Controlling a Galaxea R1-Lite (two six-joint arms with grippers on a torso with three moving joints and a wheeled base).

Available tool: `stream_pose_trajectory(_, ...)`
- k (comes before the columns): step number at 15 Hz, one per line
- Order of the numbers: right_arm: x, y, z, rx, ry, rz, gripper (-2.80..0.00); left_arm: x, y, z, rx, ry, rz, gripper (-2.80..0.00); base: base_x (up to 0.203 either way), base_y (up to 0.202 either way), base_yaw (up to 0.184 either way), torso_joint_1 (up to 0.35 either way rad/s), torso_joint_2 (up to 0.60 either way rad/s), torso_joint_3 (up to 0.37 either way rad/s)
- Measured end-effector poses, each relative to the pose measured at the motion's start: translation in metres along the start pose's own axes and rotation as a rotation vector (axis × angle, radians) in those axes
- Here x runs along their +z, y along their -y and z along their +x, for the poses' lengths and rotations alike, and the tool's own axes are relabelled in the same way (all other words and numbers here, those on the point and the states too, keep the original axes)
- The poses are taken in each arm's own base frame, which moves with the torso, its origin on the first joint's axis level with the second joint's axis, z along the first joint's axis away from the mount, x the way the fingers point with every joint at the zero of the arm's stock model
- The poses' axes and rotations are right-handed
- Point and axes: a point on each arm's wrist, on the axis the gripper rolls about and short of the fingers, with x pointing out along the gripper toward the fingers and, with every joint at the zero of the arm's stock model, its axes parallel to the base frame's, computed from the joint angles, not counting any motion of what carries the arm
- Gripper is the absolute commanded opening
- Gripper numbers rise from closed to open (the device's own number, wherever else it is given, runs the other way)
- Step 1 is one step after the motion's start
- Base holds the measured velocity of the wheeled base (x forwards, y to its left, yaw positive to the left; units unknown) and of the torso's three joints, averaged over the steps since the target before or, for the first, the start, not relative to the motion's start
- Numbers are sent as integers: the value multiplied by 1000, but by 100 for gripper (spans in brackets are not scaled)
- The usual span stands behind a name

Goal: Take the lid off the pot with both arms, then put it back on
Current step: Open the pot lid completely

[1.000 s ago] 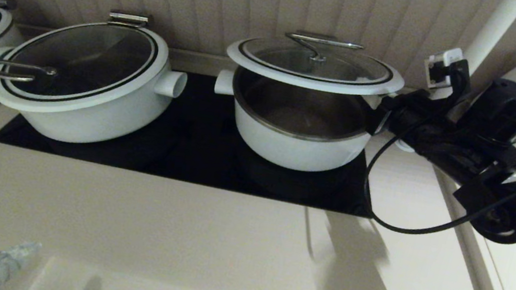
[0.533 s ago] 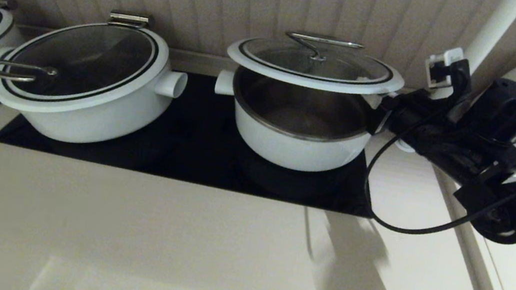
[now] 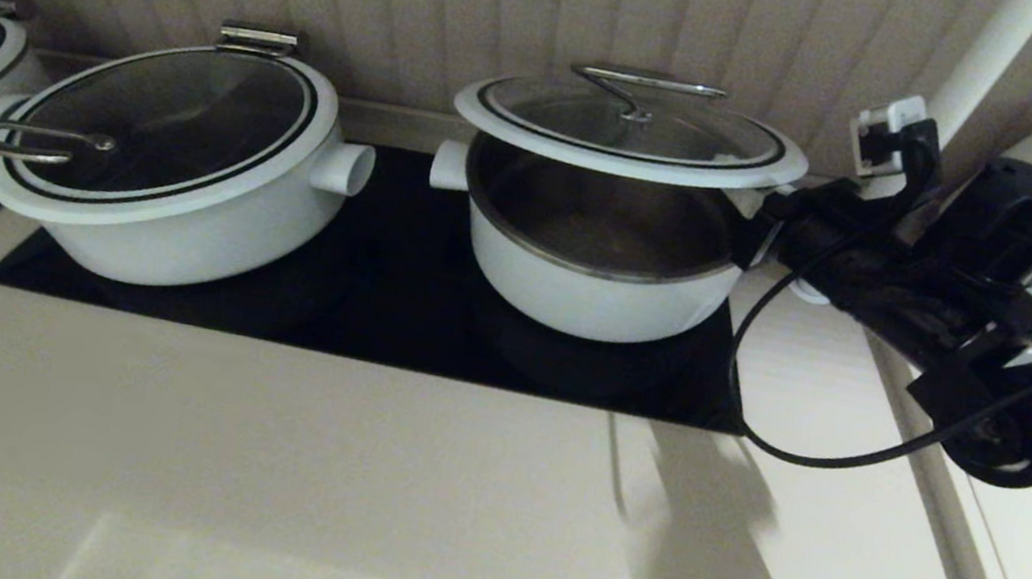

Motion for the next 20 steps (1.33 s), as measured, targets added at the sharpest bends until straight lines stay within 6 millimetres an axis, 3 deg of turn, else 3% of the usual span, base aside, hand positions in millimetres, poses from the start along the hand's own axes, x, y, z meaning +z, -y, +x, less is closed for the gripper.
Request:
stream_pose_trajectory(5, -1, 0, 0, 1, -1, 2, -280, -6, 1, -14, 21, 201, -4, -280, 0, 0, 0, 0, 0, 0)
stream_pose_trajectory(8, -1, 0, 0, 1, -1, 2, -280, -7, 1, -17, 19, 236, -18, -280, 0, 0, 0, 0, 0, 0)
stream_pose_trajectory(13, -1, 0, 0, 1, -1, 2, -280, -10, -1, -16, 50, 251, -224, -280, 0, 0, 0, 0, 0, 0)
stream_pose_trajectory(15, -1, 0, 0, 1, -1, 2, -280, -10, 0, -16, 52, 251, -180, -280, 0, 0, 0, 0, 0, 0)
stream_pose_trajectory(20, 1, 0, 0, -3, 19, -4, -280, -8, 2, -17, 3, 252, 127, -280, 0, 0, 0, 0, 0, 0)
